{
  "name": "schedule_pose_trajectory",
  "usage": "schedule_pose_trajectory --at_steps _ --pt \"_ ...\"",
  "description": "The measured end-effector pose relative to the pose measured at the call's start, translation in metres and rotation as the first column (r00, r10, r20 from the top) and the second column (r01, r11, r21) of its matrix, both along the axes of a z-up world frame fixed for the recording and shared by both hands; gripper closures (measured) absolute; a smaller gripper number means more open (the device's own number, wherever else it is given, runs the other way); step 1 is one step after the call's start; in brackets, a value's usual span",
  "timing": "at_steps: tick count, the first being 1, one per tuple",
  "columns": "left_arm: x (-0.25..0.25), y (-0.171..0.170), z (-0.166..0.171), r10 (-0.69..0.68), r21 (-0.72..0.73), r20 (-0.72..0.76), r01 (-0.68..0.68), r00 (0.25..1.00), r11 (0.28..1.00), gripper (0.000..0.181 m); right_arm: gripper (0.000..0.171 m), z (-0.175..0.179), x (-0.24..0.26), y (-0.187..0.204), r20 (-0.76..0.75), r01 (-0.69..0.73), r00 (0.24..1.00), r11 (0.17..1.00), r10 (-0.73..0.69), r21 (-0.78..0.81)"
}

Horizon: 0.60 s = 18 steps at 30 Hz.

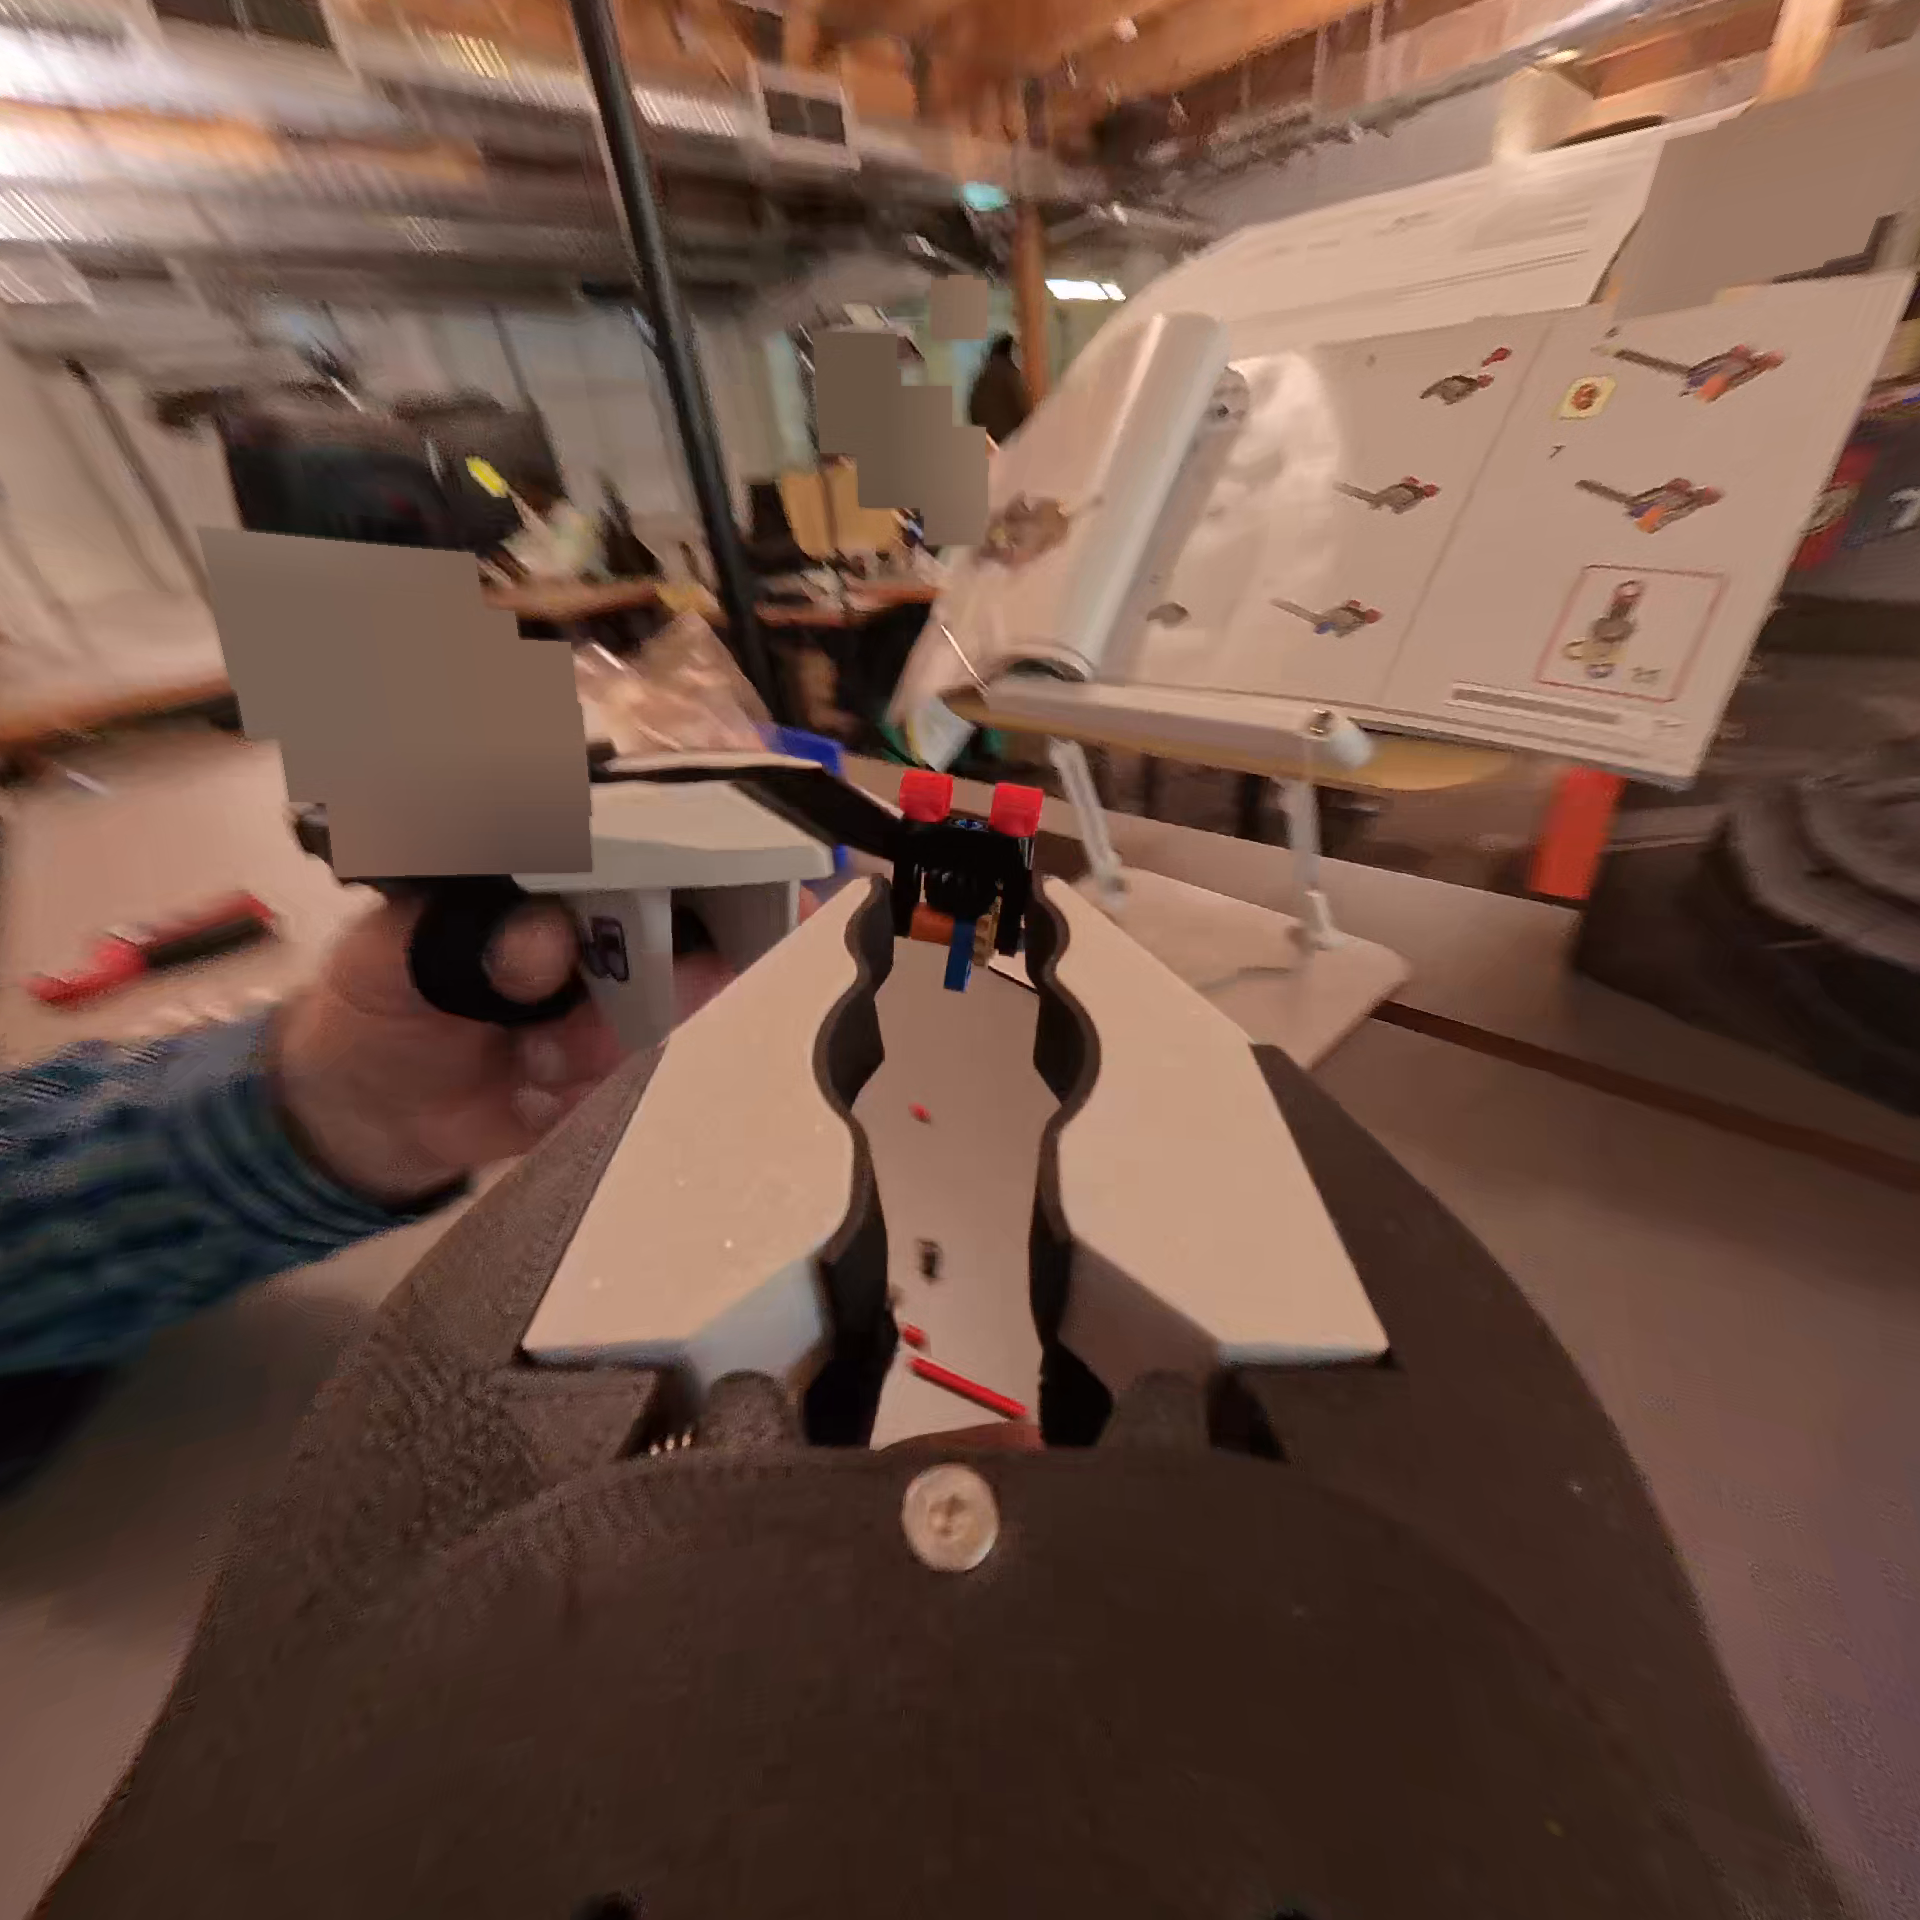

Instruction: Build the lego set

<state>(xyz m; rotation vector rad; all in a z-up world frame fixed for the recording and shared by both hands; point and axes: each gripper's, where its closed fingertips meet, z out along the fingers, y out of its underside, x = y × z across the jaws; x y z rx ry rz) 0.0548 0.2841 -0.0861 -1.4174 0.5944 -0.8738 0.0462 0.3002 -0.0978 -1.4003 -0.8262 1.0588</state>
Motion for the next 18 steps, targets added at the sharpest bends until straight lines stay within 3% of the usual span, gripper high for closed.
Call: schedule_pose_trajectory --at_steps 5,10,18 --pt "-0.004 -0.002 0.003 0.127 0.278 -0.207 -0.066 0.97 0.958 0.141 0.149 0.014 0.007 -0.012 -0.281 -0.316 0.925 0.927 0.254 -0.201" --pt "0.007 -0.011 0.004 0.237 0.474 -0.381 -0.032 0.894 0.88 0.124 0.15 0.015 0.005 -0.029 -0.347 -0.495 0.847 0.837 0.404 -0.234" --pt "0.014 -0.019 -0.003 0.268 0.539 -0.459 0.025 0.847 0.842 0.142 0.15 0.011 -0.003 -0.045 -0.299 -0.548 0.828 0.798 0.475 -0.25"
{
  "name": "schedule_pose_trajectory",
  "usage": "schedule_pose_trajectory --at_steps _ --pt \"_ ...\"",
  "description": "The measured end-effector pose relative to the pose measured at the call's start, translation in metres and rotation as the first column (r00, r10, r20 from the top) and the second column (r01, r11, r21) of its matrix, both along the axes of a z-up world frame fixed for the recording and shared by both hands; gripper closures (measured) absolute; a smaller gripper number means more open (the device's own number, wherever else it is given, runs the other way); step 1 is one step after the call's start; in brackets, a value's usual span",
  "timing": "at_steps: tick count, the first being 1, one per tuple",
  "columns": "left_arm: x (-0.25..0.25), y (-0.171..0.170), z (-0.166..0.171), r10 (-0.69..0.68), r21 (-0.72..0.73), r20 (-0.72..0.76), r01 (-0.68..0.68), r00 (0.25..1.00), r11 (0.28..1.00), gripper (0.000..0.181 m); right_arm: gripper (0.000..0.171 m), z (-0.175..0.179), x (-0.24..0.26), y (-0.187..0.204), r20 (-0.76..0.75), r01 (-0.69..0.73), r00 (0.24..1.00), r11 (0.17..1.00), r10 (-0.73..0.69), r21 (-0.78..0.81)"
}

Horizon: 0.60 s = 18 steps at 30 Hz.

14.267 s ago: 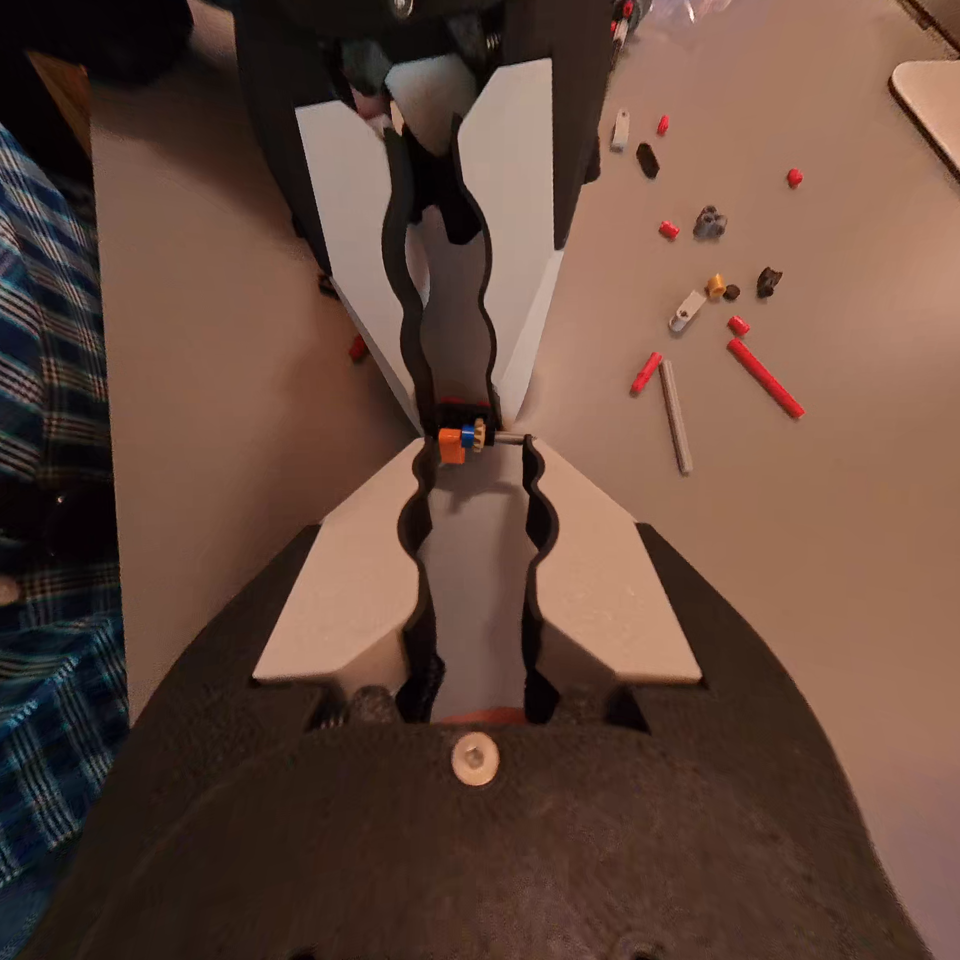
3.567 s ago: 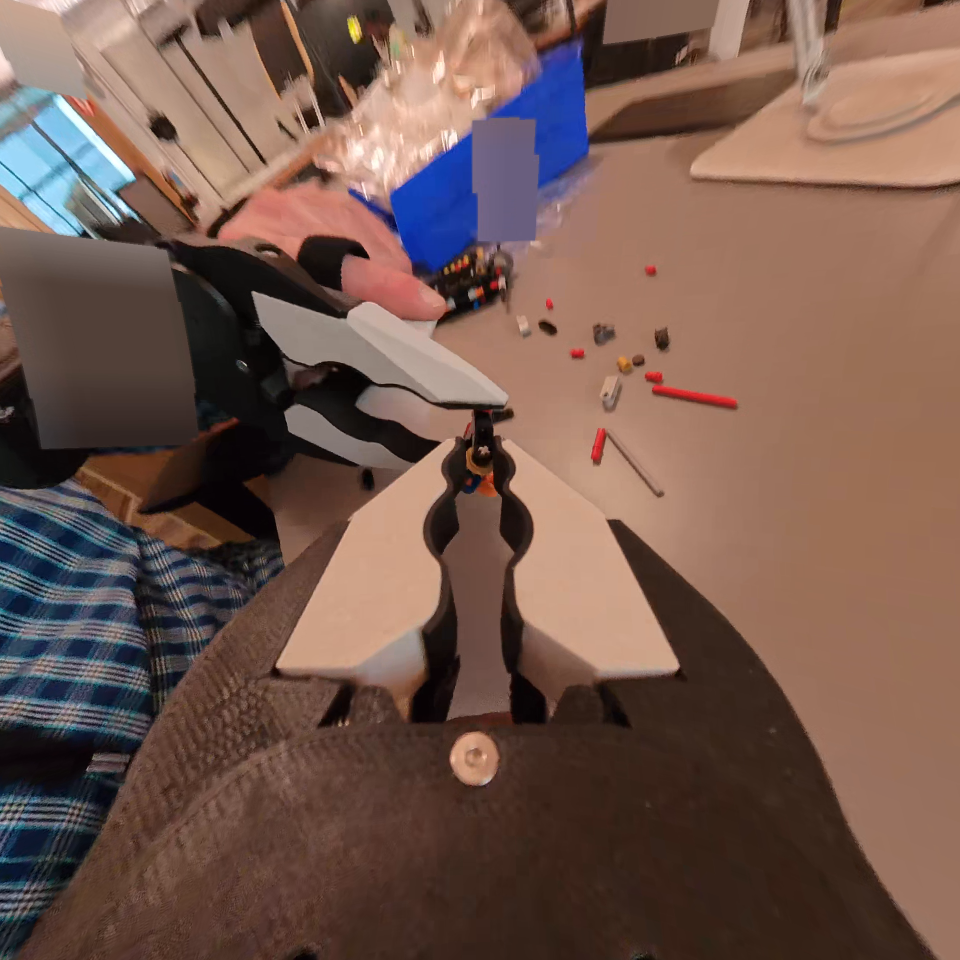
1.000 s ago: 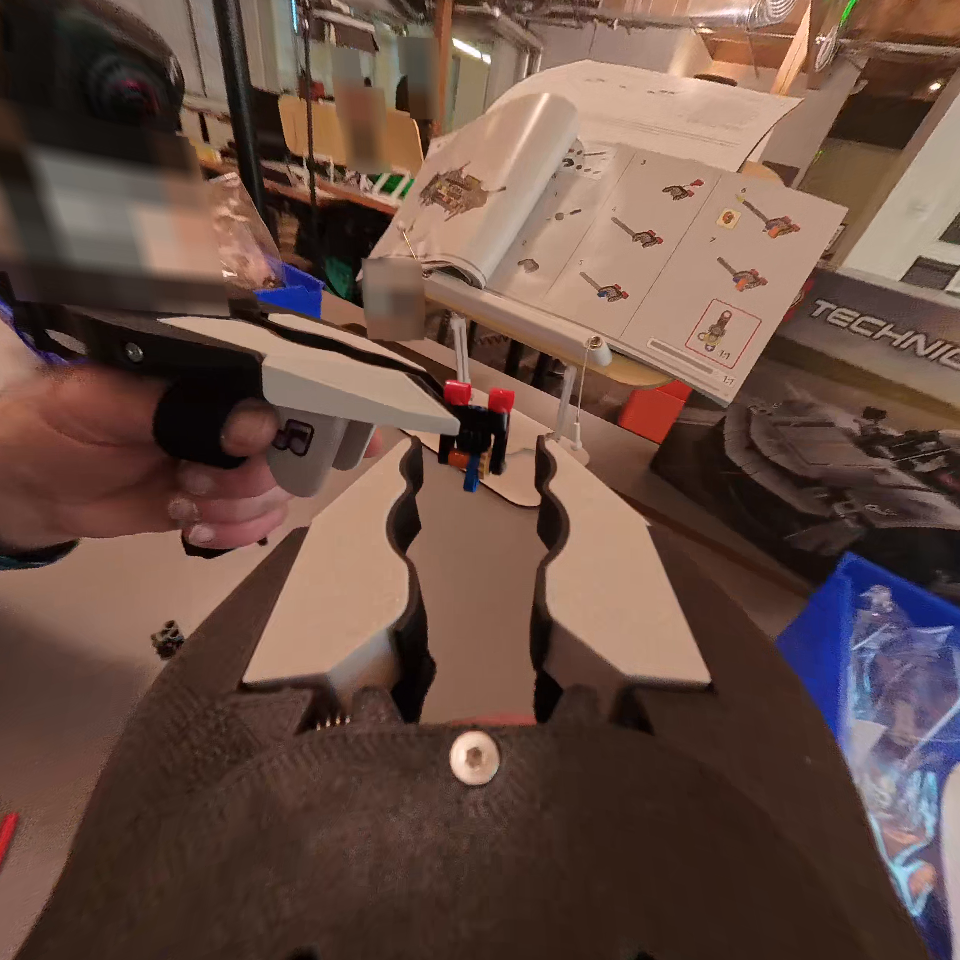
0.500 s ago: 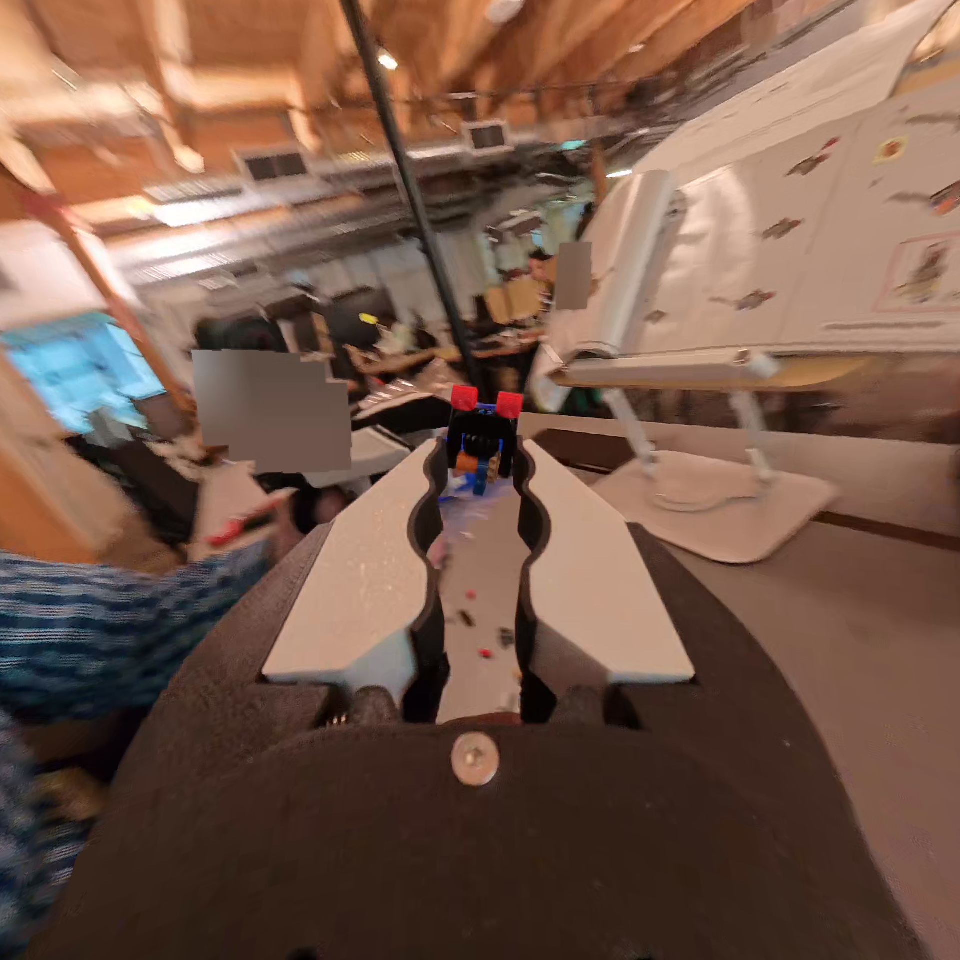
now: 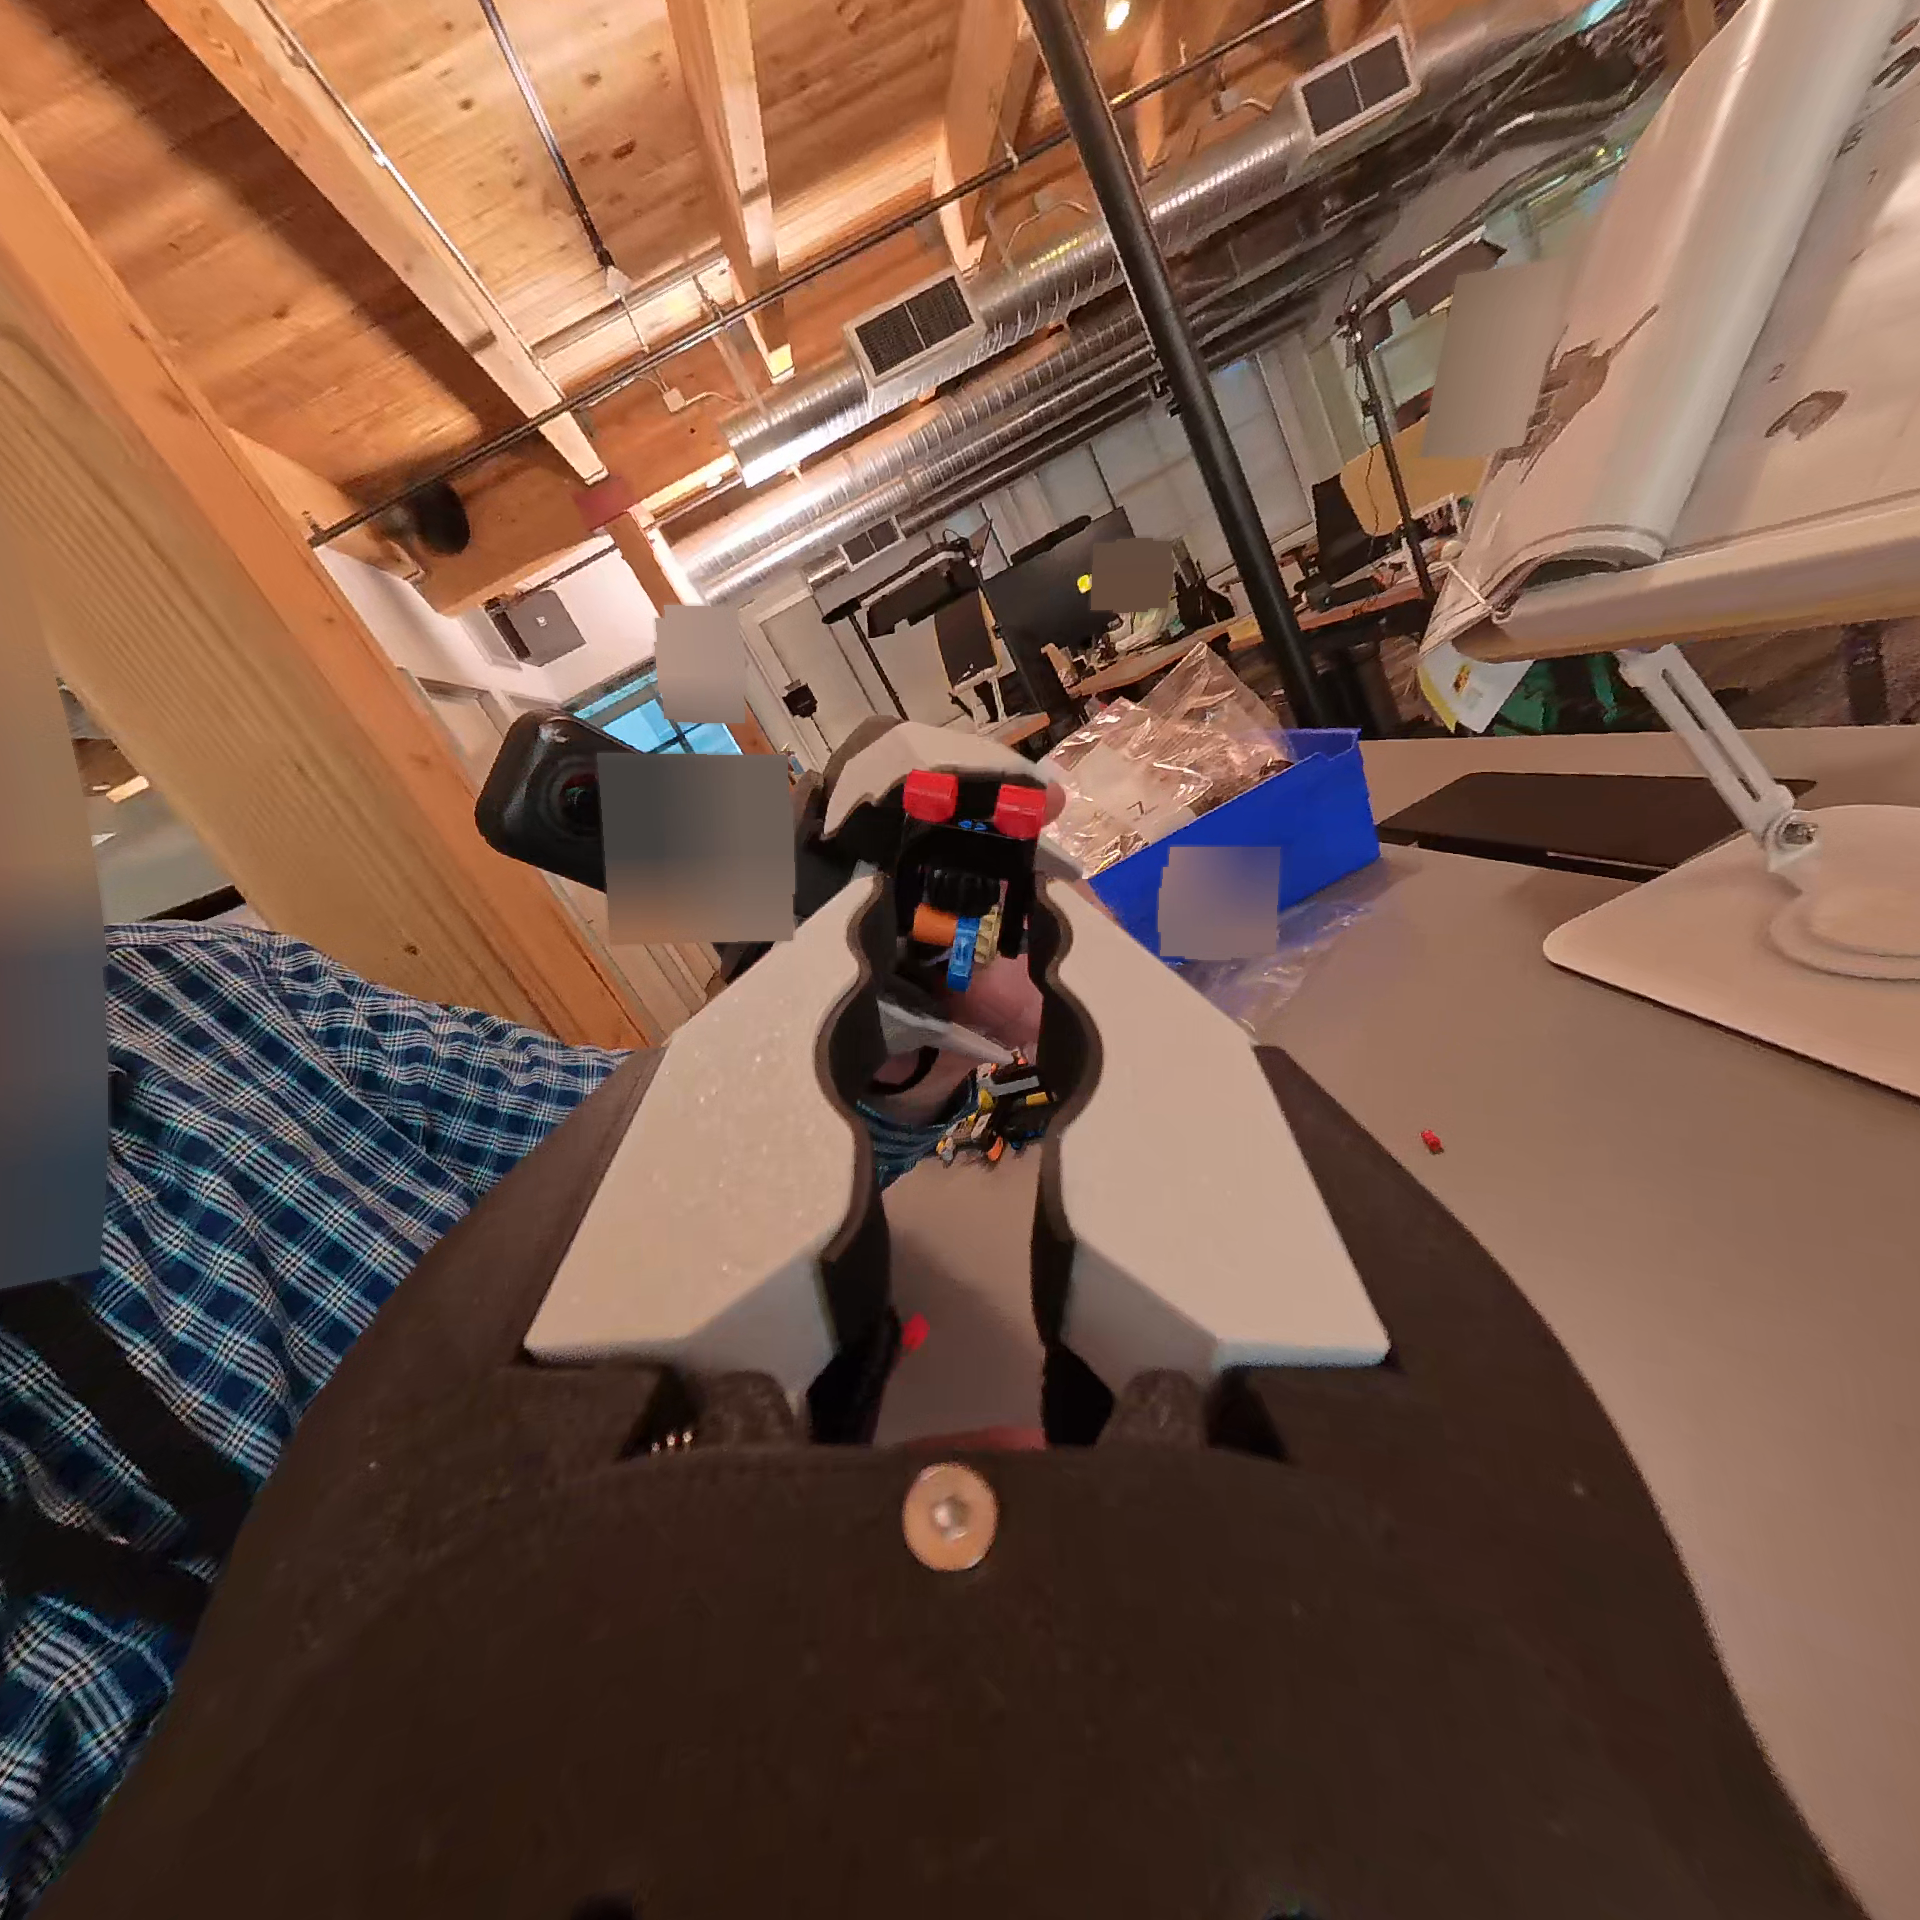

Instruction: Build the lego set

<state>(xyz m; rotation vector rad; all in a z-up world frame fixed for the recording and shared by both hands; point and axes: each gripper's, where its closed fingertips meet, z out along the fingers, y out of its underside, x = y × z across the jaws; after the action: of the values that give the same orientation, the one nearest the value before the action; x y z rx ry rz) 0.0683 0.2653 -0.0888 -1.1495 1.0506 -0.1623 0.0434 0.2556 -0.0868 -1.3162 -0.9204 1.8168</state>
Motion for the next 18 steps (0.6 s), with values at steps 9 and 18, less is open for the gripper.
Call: schedule_pose_trajectory --at_steps 9,18 --pt "-0.005 0.004 0.005 0.068 0.078 0.001 -0.068 0.998 0.995 0.154 0.149 0.001 -0.003 0.002 0.021 0.02 1.0 1.0 -0.02 0.019" --pt "-0.008 0.01 0.007 0.141 0.12 0.008 -0.141 0.99 0.983 0.164 0.15 0.005 -0.004 0.009 0.076 0.075 0.994 0.994 -0.082 0.082"
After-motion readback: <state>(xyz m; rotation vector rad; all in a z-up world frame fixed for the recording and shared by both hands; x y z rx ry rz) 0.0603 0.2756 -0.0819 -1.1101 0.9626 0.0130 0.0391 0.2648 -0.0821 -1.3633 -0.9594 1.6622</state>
